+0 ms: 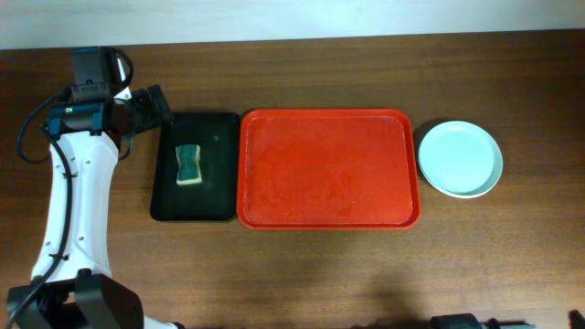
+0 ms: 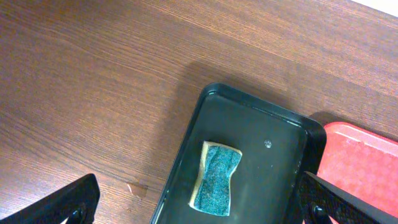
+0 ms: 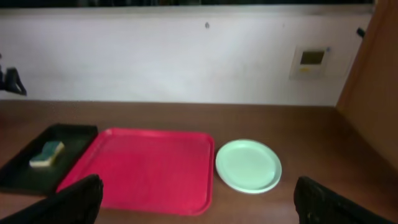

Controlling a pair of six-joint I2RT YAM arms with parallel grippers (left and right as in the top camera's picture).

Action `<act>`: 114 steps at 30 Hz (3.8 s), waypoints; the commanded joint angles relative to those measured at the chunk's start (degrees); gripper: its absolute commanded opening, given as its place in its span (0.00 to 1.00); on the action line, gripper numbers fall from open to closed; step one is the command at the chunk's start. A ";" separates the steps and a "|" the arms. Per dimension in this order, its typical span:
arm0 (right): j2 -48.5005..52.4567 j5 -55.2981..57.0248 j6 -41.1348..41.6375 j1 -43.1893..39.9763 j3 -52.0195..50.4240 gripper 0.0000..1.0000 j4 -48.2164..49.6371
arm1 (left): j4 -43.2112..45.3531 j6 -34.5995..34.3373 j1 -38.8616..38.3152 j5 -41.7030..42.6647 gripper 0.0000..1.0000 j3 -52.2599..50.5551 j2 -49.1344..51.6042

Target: Clean dirty plates on tray and stack at the side

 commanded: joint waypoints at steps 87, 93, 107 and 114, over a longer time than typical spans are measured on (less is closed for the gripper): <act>-9.55 -4.94 -5.05 0.35 -79.21 0.99 72.81 | -0.28 -0.96 -0.15 0.17 0.99 -0.17 -3.41; -9.55 -4.94 -5.05 0.35 -79.21 0.99 72.81 | -0.28 -0.96 -0.15 0.17 0.99 -0.17 -13.68; -9.53 -4.94 -5.05 0.35 -79.21 0.98 72.81 | -0.87 -0.94 -0.15 -1.42 0.99 -9.18 -36.74; -9.53 -4.94 -5.05 0.35 -79.21 0.99 72.81 | -0.50 -0.96 -0.15 -1.33 0.99 -32.02 -54.66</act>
